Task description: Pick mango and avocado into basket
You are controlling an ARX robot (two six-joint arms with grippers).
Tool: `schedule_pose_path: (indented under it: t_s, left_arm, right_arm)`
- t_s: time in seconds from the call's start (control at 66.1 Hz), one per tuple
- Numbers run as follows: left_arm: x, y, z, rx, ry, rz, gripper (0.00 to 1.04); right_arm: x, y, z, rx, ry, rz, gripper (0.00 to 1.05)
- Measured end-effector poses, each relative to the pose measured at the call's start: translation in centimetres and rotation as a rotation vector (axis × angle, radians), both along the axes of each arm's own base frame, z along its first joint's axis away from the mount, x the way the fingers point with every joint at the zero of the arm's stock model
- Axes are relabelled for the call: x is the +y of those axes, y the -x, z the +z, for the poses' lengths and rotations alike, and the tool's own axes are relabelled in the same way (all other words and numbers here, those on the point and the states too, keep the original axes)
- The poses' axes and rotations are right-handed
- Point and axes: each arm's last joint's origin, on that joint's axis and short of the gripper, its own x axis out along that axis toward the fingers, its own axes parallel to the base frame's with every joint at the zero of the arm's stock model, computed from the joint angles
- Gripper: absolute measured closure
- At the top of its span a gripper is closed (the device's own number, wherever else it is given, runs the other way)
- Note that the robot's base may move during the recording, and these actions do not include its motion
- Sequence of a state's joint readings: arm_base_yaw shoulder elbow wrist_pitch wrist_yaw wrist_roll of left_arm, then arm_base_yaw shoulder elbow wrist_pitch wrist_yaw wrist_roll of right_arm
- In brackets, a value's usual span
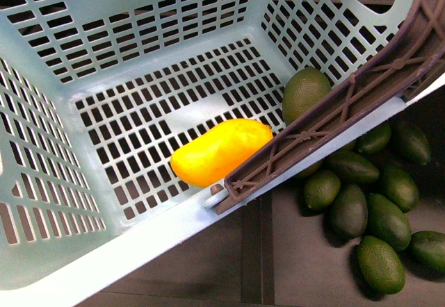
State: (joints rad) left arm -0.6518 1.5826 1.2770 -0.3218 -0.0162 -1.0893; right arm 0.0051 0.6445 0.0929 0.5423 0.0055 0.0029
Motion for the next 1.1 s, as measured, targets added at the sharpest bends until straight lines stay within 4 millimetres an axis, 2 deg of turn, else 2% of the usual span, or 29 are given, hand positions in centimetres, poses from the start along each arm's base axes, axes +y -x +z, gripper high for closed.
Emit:
schedule_pose_path:
  t_s: [0.439, 1.104]
  left_arm:
    - [0.0, 0.0, 0.0, -0.003, -0.003, 0.005, 0.92]
    - [0.0, 0.0, 0.0, -0.001, -0.002, 0.003, 0.92]
  right_arm:
    - [0.0, 1.9, -1.3, -0.013, 0.0, 0.003, 1.03]
    - [0.0, 3.6, -1.2, -0.027, 0.0, 0.004, 1.03]
